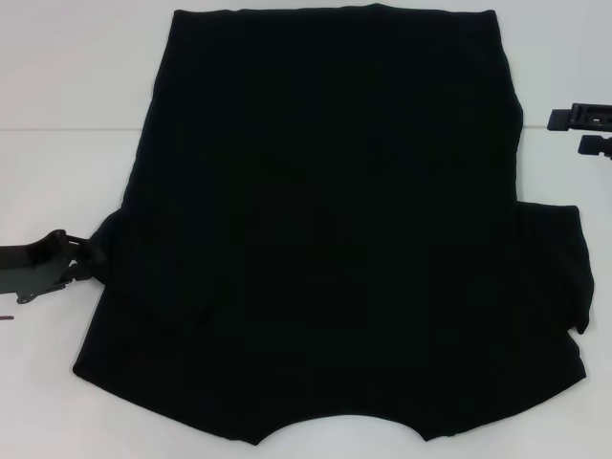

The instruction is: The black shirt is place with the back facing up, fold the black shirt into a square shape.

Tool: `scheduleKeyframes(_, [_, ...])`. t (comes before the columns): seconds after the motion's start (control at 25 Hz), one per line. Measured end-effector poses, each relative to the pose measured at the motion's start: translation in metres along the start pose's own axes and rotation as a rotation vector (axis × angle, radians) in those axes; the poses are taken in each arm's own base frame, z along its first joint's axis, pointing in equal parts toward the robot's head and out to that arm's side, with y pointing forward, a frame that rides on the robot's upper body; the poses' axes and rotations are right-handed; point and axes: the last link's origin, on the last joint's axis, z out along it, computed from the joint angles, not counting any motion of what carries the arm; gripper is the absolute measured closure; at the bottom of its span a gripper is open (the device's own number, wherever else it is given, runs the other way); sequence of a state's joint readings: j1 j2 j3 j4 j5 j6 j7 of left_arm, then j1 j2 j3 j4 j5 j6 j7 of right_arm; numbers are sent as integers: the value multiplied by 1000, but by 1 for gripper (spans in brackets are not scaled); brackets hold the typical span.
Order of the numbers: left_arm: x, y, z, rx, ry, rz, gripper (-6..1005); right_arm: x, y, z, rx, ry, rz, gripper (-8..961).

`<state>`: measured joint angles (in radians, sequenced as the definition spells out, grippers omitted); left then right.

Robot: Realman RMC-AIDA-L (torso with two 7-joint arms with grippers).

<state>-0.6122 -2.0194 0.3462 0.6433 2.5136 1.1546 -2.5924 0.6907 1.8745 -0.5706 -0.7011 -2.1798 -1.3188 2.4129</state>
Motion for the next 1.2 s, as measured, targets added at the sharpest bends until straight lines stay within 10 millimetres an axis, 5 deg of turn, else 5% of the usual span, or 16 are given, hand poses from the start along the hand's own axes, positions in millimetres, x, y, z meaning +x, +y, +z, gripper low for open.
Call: scheduleKeyframes(1.2, [-5, 8, 11, -17, -31, -5, 693, 2, -3, -1, 5, 0, 6, 100])
